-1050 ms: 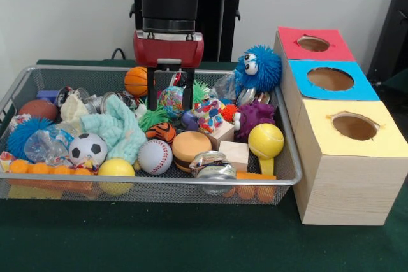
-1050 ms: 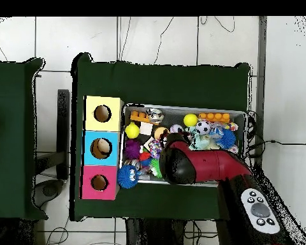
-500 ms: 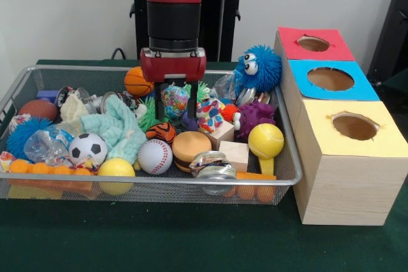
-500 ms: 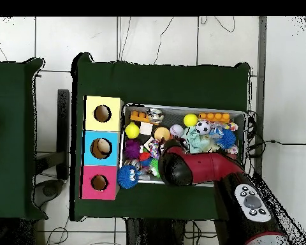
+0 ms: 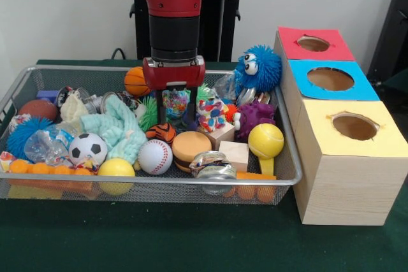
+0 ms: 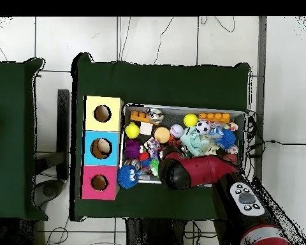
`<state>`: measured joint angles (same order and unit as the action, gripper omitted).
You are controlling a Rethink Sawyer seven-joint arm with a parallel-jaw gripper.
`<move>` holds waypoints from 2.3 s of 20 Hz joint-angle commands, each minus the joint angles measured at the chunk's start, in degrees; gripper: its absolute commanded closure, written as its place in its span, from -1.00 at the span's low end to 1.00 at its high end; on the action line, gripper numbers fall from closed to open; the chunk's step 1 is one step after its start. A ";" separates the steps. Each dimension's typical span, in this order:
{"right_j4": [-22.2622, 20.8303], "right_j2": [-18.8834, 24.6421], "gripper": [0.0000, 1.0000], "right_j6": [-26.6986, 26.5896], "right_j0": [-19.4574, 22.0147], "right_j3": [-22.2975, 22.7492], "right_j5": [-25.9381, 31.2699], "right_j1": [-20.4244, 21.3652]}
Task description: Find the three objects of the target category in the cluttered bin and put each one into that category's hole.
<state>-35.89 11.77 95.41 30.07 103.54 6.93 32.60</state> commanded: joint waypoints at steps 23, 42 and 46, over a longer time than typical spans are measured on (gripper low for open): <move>-10.50 3.18 -1.00 0.33 2.84 -6.22 -5.28 -0.18; -7.41 9.64 -1.00 4.60 5.07 -4.41 -7.76 -1.46; -6.39 9.09 -1.00 4.82 4.66 -3.06 -5.65 -0.78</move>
<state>-43.50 15.99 95.41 33.91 101.58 -0.42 31.65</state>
